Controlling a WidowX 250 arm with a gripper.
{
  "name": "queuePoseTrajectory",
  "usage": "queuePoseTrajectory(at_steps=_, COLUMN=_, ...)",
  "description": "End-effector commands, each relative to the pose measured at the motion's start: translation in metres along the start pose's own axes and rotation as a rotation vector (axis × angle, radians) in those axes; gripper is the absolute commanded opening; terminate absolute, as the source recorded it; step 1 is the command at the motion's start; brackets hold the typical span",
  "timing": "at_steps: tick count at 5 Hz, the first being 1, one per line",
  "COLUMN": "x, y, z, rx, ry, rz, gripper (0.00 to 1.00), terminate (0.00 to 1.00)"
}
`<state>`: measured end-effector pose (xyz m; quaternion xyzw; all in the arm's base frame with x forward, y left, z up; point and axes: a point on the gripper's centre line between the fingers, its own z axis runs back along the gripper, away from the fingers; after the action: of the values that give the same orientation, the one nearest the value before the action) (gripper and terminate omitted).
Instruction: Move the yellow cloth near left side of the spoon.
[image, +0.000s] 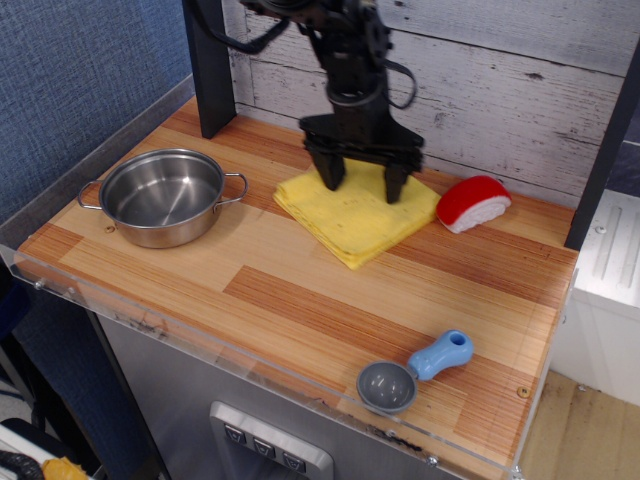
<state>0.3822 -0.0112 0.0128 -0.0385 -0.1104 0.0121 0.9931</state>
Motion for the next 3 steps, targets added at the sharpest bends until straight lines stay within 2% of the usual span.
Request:
queuePoseTrajectory(at_steps=1, x=-0.029, y=-0.042, z=0.016, rx=-0.032, ry=-0.011, rz=-0.113, gripper=1.00, terminate=0.00)
queuePoseTrajectory(at_steps=2, x=-0.045, y=-0.047, z=0.023, rx=-0.028, ry=-0.013, rz=-0.154, gripper=1.00, terminate=0.00)
queuePoseTrajectory(at_steps=3, x=-0.063, y=-0.045, z=0.031, rx=0.000, ry=-0.005, rz=-0.201, gripper=1.00, terminate=0.00)
